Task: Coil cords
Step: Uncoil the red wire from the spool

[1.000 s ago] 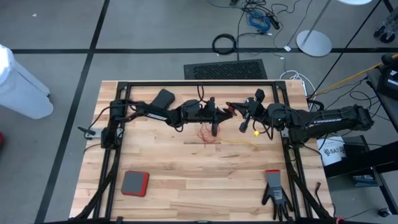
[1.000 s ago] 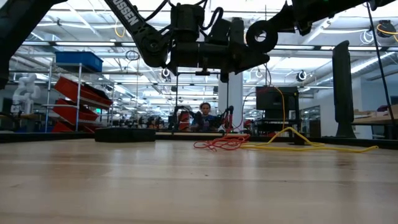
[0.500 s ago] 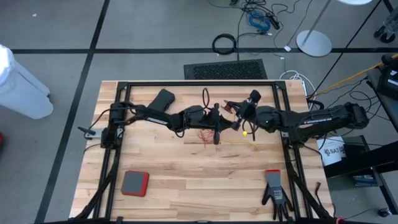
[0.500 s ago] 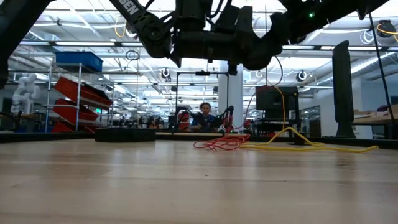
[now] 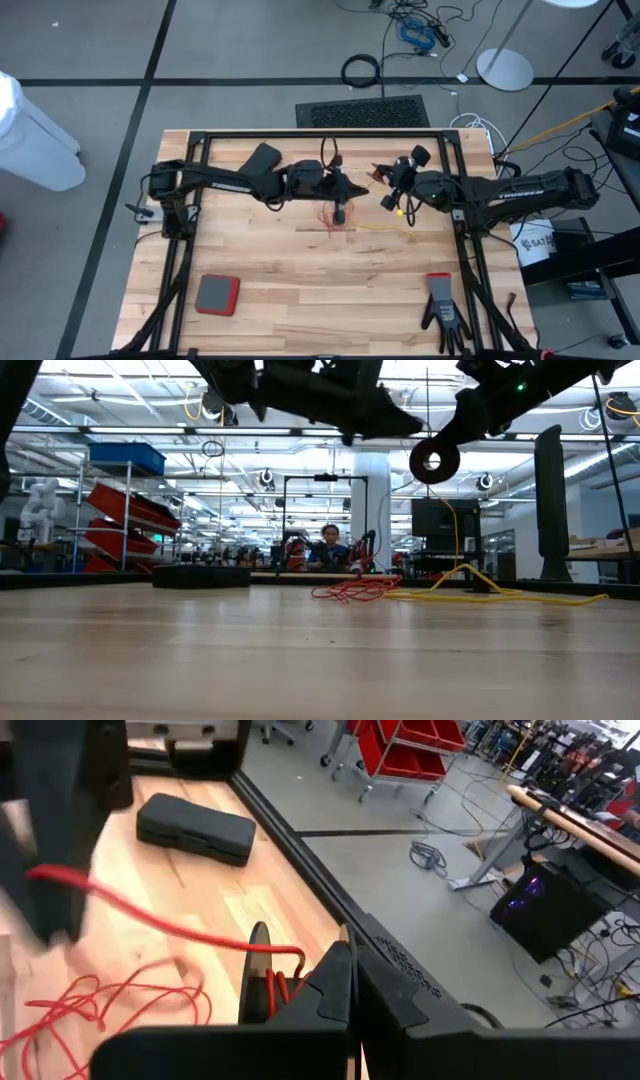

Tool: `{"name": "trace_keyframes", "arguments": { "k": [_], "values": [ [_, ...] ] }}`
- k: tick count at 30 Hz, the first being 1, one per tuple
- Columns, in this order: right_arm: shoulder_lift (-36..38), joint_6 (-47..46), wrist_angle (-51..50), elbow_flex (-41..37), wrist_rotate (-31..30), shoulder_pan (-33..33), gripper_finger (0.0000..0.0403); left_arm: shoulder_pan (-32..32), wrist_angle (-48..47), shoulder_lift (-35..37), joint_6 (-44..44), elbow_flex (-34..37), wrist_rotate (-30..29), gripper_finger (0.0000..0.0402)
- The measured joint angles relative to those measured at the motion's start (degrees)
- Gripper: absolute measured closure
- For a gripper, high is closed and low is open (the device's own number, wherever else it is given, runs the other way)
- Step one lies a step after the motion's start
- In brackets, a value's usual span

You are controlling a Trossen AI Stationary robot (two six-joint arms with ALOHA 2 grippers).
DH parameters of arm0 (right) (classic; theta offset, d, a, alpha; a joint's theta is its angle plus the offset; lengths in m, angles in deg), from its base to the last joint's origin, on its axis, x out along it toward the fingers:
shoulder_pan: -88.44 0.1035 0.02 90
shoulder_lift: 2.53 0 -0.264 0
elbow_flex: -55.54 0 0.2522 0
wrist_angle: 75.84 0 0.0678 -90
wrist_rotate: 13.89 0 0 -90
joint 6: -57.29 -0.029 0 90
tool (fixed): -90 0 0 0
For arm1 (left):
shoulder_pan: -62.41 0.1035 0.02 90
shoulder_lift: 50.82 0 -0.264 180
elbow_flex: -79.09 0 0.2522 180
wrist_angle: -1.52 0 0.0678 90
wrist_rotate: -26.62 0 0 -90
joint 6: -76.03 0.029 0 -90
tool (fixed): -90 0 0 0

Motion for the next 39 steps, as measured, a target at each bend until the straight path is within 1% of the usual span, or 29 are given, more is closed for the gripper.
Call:
{"name": "trace_keyframes", "arguments": {
  "k": [3,7,8,13,16,20,23,26,29,31,33,37,39],
  "values": [
    [1.97,0.12,-0.06,0.00,0.11,0.66,0.0403,0.51,-4.91,1.28,2.02,0.00,-2.68,0.0401],
    [4.27,0.48,0.74,0.00,0.73,2.03,0.0403,1.58,-8.62,1.23,2.62,0.07,-3.75,0.0401],
    [4.73,0.32,0.67,0.00,1.51,2.32,0.0403,1.80,-8.57,0.97,2.59,0.07,-3.79,0.0401],
    [5.67,-1.10,3.36,0.00,9.32,2.51,0.0403,2.72,-6.53,-1.01,1.52,0.48,-4.21,0.0401],
    [5.58,-1.05,6.76,0.00,12.16,2.49,0.0403,2.92,-5.16,-2.16,1.08,0.42,-4.38,0.0401],
    [5.53,0.30,11.90,0.00,13.75,2.46,0.0403,2.28,-4.23,-5.30,-0.54,0.39,-3.99,0.0401],
    [5.05,1.77,16.03,0.02,13.14,2.41,0.0403,0.93,-2.77,-7.79,-1.82,0.10,-2.76,0.0401],
    [3.49,3.81,18.97,0.02,10.36,2.38,0.0403,-0.46,-1.98,-9.71,-1.87,-1.01,-1.72,0.0402],
    [0.90,5.44,20.90,0.04,6.54,2.27,0.0403,-1.79,-0.48,-9.92,-1.48,-1.47,-1.54,0.0401],
    [-1.34,6.37,21.23,0.01,4.57,2.23,0.0403,-2.60,1.71,-9.63,-0.62,-1.82,-1.12,0.0402],
    [-3.47,6.95,21.41,0.02,3.76,1.87,0.0403,-3.30,1.73,-9.34,-0.12,-2.71,0.10,0.0401],
    [-6.42,7.26,19.85,0.00,2.93,0.56,0.0403,-4.37,-0.45,-9.34,0.36,-5.02,2.74,0.0402],
    [-6.72,6.90,18.14,0.00,2.92,0.03,0.0403,-4.83,-2.64,-9.14,1.66,-5.61,2.85,0.0401]
  ]
}}
